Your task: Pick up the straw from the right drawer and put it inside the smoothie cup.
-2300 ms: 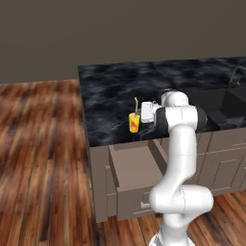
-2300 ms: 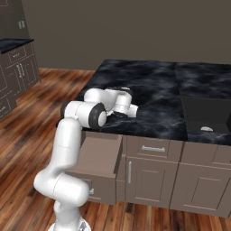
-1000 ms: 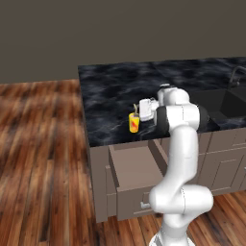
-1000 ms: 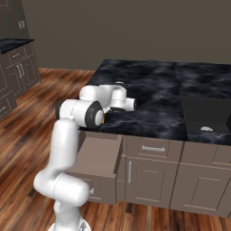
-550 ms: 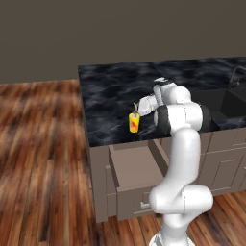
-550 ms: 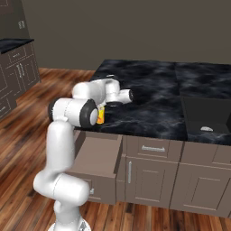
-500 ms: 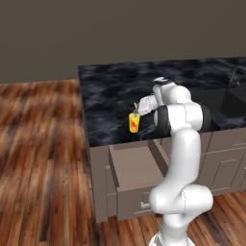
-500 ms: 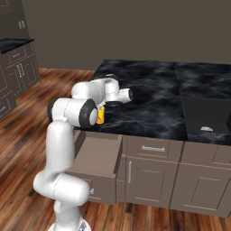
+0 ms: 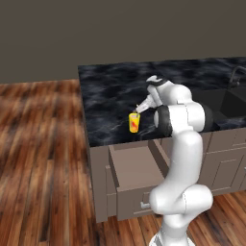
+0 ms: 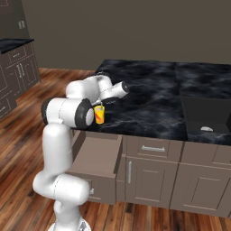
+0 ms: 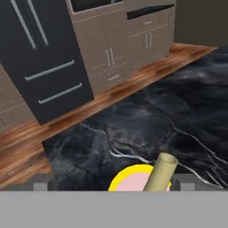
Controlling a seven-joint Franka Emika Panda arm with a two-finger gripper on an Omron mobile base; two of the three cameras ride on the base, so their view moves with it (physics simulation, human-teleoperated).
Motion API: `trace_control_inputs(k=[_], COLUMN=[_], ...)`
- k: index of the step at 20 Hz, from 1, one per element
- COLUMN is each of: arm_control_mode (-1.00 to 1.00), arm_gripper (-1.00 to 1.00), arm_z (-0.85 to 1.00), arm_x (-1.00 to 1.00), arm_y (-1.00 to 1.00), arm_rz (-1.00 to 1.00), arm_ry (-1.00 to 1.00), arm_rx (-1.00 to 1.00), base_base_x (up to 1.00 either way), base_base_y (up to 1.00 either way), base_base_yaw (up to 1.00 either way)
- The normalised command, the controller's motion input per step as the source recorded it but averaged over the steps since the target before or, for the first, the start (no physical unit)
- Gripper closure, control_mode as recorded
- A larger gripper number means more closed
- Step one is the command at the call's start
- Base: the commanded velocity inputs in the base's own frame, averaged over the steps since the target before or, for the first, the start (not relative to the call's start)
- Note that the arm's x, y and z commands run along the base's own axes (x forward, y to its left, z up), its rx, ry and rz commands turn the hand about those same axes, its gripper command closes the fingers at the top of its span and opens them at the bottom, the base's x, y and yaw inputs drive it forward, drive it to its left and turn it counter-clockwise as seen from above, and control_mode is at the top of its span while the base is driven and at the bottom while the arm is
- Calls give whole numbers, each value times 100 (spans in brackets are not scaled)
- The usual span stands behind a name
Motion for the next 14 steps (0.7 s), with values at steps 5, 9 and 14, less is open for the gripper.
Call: trace_control_inputs(k=[5, 9, 14], arm_control_mode=[-100, -100, -100], arm_gripper=[-100, -100, -100], arm_z=[-1, 0, 0], arm_x=[0, -8, -41], arm_y=[0, 0, 0], arm_rz=[-22, -26, -28], arm_ry=[19, 24, 18], arm_rx=[-15, -14, -6], base_base_x=[0, 0, 0], base_base_y=[0, 0, 0], base_base_yaw=[0, 0, 0])
